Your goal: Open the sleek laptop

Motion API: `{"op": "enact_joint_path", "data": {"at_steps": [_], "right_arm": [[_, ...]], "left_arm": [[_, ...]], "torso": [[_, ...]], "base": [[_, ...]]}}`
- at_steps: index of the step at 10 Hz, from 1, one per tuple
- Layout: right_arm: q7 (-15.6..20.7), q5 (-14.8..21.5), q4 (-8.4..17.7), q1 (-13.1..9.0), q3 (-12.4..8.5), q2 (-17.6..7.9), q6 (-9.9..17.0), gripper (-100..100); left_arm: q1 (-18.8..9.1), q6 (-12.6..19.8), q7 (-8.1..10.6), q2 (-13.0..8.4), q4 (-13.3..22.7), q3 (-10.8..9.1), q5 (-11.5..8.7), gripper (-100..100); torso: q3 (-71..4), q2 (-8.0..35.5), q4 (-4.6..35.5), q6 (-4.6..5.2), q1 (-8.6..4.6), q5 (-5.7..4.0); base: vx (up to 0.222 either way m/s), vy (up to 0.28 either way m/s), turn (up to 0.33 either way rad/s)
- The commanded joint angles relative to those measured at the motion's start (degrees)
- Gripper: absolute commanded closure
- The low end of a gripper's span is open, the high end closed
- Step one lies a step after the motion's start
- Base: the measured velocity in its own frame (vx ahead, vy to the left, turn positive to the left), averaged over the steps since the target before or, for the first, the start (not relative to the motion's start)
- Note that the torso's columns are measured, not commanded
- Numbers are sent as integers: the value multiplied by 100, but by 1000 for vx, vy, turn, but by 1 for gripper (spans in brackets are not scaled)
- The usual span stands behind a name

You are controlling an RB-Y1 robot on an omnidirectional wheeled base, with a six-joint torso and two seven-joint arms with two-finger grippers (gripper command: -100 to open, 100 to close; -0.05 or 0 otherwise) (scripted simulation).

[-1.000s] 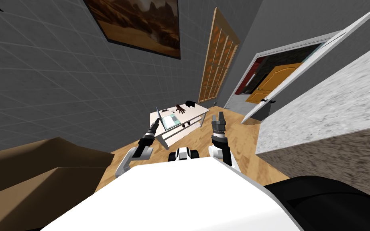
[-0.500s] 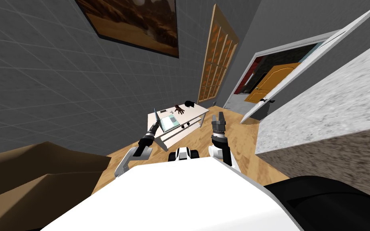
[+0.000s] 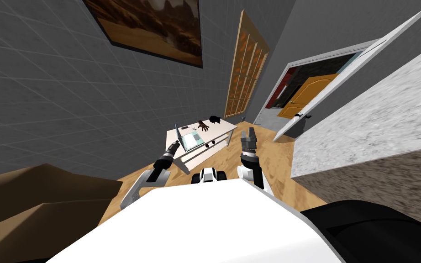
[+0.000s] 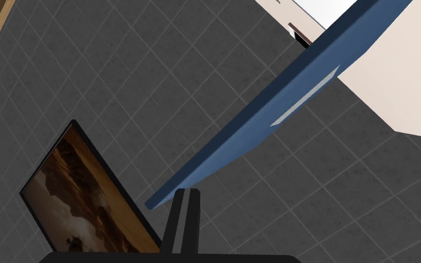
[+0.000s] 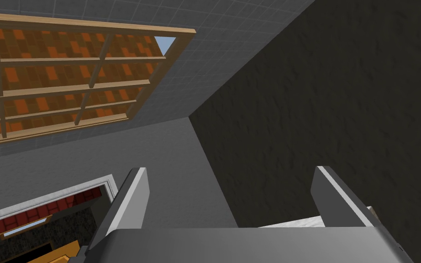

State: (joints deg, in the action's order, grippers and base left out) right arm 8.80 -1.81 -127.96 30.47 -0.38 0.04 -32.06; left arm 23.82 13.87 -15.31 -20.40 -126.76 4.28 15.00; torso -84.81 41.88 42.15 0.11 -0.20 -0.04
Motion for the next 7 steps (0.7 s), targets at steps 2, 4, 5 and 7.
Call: {"op": "enact_joint_path", "data": {"at_steps": [2, 4, 5, 7], "right_arm": [[0, 0, 0, -1, 0, 0, 0, 0], [0, 0, 0, 0, 0, -1, 0, 0], [0, 0, 0, 0, 0, 0, 0, 0], [0, 0, 0, -1, 0, 0, 0, 0]], "left_arm": [[393, 466, -202, -315, -522, 63, 104, 100], [686, 798, -345, -567, -879, 100, 177, 100], [832, 935, -417, -694, -1052, 118, 214, 100], [978, 1145, -489, -820, -1298, 137, 250, 100]], "torso": [[7, 11, -2, 6, 26, 10], [13, 19, 5, -2, 22, 7], [8, 11, 1, -1, 19, 7], [7, 11, -1, 4, 20, 8]], "base": [[60, -54, -12], [103, -55, -30], [113, -81, -10], [64, -53, -21]]}}
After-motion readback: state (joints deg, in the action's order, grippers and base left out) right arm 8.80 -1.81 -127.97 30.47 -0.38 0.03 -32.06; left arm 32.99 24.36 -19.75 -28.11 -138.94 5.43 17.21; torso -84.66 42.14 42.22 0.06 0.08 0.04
